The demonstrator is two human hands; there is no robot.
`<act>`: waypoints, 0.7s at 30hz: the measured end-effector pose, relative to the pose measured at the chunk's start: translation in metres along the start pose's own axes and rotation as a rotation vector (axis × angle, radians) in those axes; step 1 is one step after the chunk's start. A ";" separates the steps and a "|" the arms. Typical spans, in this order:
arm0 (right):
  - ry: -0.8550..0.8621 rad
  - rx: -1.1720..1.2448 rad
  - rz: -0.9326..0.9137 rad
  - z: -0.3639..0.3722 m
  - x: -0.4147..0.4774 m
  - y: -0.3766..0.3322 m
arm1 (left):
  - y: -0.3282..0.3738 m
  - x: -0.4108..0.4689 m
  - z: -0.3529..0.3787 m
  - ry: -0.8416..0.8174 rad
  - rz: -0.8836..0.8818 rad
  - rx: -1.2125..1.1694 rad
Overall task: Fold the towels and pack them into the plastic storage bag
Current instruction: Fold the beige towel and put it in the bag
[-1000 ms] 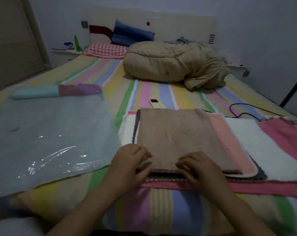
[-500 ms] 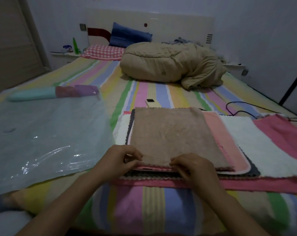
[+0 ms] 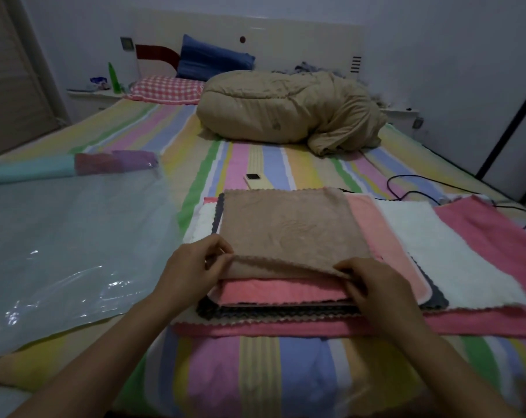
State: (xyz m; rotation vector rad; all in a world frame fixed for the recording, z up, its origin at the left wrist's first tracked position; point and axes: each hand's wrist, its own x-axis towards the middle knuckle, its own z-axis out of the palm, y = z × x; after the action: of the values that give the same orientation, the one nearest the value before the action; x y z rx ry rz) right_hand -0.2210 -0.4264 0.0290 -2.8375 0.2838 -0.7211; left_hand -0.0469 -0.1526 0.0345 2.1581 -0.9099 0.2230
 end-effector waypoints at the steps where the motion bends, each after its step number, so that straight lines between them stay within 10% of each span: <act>1: -0.013 -0.003 0.027 -0.004 -0.001 0.010 | -0.001 0.000 -0.001 -0.020 0.002 -0.005; 8: -0.063 0.233 0.259 -0.026 -0.004 0.060 | -0.015 -0.014 -0.007 -0.179 0.081 -0.003; 21: 0.363 0.819 0.311 -0.077 0.036 0.026 | 0.038 0.025 -0.039 0.334 -0.105 -0.573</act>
State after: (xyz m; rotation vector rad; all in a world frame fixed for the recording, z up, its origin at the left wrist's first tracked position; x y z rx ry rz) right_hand -0.2313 -0.4706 0.1053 -1.8428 0.3655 -0.9916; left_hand -0.0487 -0.1556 0.0940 1.5717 -0.5766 0.2293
